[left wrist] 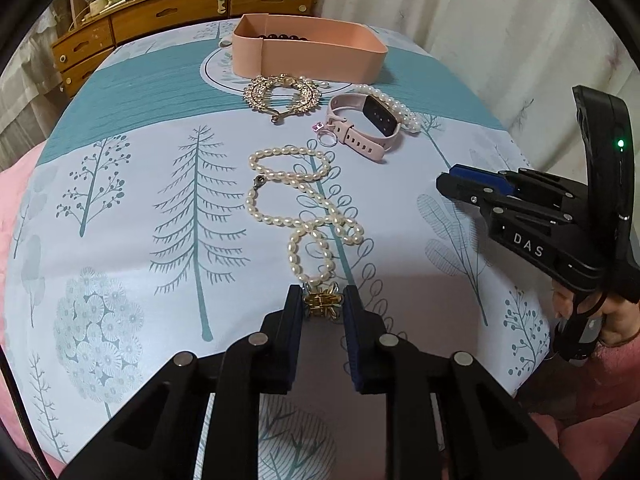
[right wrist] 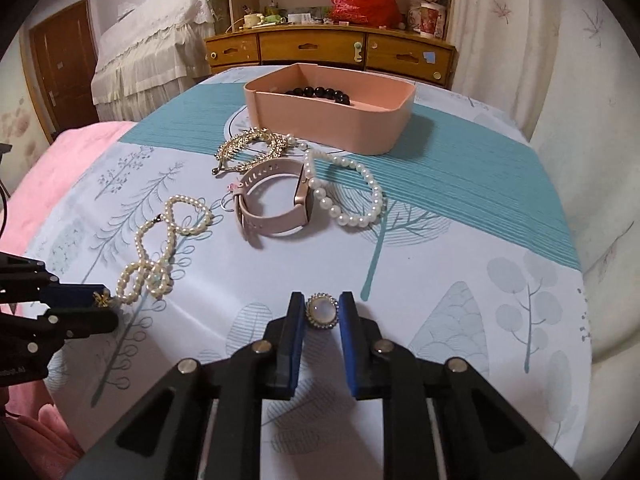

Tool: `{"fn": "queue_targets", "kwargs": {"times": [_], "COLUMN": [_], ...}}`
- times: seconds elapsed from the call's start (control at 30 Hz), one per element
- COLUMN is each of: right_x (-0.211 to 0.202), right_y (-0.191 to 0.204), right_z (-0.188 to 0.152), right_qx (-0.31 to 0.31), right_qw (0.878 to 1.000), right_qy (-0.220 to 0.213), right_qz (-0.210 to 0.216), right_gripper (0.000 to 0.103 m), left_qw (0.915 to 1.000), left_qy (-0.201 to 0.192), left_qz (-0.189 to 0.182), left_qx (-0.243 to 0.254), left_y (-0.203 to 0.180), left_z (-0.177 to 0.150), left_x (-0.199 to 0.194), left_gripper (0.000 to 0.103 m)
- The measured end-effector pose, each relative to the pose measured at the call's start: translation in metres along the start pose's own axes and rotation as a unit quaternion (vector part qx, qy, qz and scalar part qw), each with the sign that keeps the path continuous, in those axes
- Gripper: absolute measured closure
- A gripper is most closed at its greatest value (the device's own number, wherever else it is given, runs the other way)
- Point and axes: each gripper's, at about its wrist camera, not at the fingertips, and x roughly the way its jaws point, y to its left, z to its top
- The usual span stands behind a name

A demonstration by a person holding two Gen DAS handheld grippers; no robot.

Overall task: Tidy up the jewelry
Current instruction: 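Grasp the gold flower brooch with the left tool while the right tool grasps the round gold pendant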

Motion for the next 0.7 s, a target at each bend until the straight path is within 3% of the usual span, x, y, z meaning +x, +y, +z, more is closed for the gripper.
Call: {"fn": "queue_targets", "kwargs": {"times": [0.23,0.7], "right_x": [0.001,-0.001], "right_y": [-0.002,-0.011], "right_z": [0.002,0.01], "right_qx": [0.002,0.069], "right_qw": [1.0,0.994], "right_qy": [0.005,0.015], "right_qz": [-0.001,0.088], "right_gripper": [0.086,0.091], "left_qw": [0.9998,0.998], "left_qy": [-0.005,-0.048], "left_qz": [0.016,0.04], "left_qx": [0.013,-0.003], "left_y": [-0.002,0.023], "left_z": [0.004,0.03], "left_x": [-0.006,-0.041], "left_gripper": [0.085,0.085]}}
